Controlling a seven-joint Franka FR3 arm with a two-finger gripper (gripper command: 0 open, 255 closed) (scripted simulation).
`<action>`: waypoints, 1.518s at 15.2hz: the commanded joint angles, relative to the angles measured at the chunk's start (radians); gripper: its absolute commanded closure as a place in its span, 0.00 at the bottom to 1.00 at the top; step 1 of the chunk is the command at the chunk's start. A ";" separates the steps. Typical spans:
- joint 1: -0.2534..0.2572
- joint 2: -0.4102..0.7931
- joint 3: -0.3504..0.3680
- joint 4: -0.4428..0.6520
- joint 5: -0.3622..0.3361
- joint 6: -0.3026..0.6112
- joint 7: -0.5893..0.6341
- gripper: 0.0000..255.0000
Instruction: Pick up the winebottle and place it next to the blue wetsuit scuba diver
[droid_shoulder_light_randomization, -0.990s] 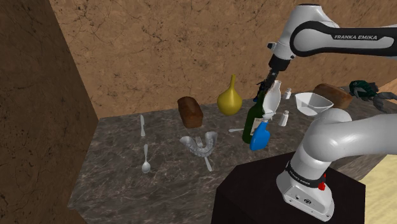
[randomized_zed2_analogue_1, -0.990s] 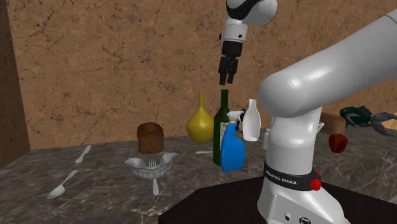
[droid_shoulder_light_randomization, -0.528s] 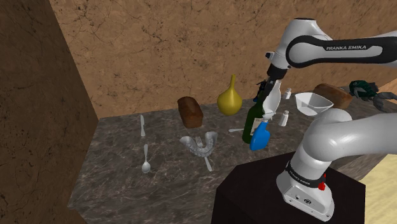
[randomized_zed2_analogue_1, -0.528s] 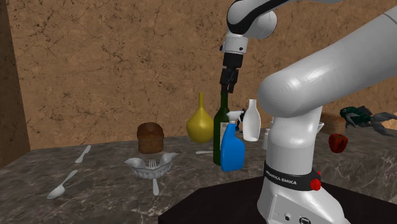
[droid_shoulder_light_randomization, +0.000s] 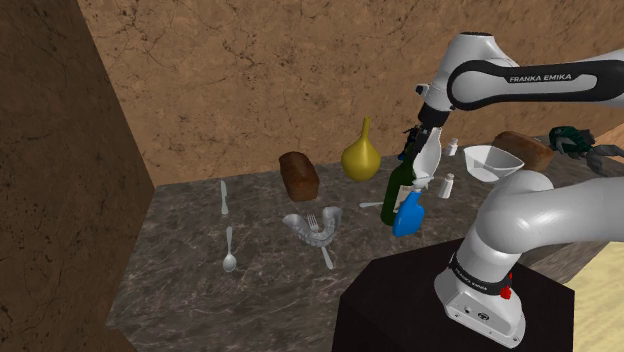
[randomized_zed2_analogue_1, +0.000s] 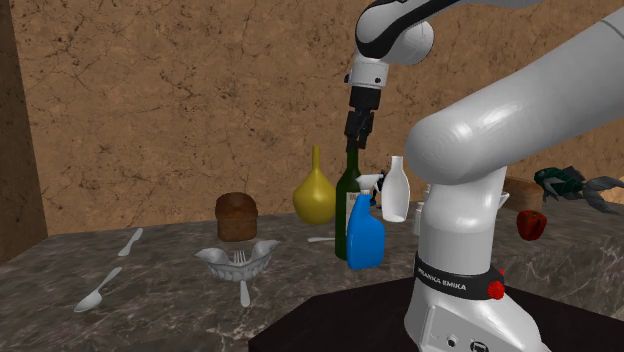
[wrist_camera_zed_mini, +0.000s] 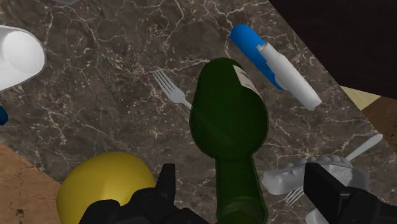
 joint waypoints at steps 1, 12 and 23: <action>0.000 0.000 0.000 0.000 0.000 0.000 0.000 0.00; 0.002 -0.002 0.004 0.012 0.004 -0.014 0.000 1.00; 0.026 0.002 0.045 0.159 0.046 -0.155 -0.001 1.00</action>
